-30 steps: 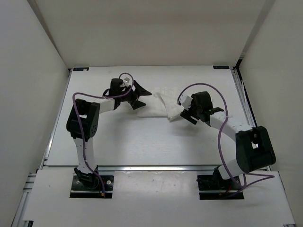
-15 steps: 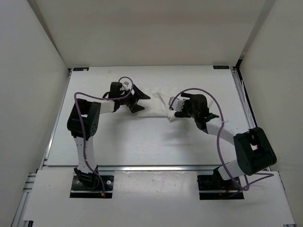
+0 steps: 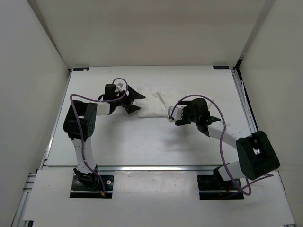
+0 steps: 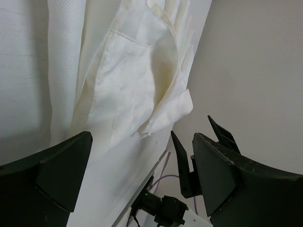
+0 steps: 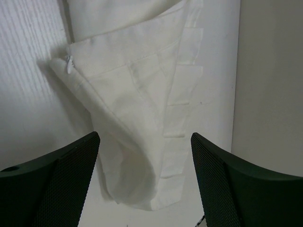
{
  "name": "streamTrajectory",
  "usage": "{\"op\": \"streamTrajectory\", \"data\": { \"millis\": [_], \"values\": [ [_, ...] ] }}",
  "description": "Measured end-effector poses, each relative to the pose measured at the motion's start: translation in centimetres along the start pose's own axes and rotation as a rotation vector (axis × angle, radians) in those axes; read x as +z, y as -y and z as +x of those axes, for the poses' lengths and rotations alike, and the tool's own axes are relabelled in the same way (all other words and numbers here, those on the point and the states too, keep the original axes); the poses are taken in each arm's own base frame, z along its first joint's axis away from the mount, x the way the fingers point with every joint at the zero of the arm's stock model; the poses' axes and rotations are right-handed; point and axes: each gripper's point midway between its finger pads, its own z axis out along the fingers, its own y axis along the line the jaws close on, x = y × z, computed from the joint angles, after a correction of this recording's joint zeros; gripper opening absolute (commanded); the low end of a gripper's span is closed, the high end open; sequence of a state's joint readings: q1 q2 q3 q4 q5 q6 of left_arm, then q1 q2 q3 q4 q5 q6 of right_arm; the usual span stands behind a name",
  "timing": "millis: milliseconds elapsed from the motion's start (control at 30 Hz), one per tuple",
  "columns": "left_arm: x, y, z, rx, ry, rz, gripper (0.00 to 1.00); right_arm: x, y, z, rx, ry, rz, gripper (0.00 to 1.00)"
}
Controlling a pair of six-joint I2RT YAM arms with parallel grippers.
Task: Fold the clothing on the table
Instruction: Fold the skirt
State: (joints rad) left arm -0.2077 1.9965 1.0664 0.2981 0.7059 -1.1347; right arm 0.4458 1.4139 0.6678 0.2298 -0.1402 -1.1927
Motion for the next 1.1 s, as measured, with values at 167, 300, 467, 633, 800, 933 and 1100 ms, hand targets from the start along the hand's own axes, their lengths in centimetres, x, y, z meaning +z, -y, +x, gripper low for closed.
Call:
{"op": "streamTrajectory", "data": {
  "millis": [167,300,467,633,800,933,1100],
  "values": [
    [-0.1,0.1,0.1,-0.005,0.0,0.013,0.98,-0.1,-1.2,0.2,-0.015,0.006,-0.026,0.81],
    [-0.3,-0.2,0.3,-0.016,-0.005,0.013,0.98,0.8,-1.9,0.6,-0.012,0.001,-0.047,0.77],
    [-1.2,-0.6,0.7,-0.031,-0.002,0.01,0.99,2.5,-3.3,1.6,-0.008,-0.018,-0.081,0.42],
    [-2.1,-0.4,0.3,-0.032,0.013,0.02,0.99,3.6,-1.1,1.3,0.019,-0.021,-0.039,0.29],
    [-2.3,-0.5,0.3,-0.038,0.018,0.027,0.99,4.1,3.1,0.3,0.036,-0.011,0.063,0.0],
    [-2.3,-0.4,0.5,-0.041,0.012,0.032,0.98,5.6,5.6,0.9,0.13,-0.049,0.078,0.0],
    [-2.3,-0.7,0.7,-0.048,0.006,0.033,0.99,7.4,11.5,2.5,0.348,-0.113,0.106,0.01]
  ]
}}
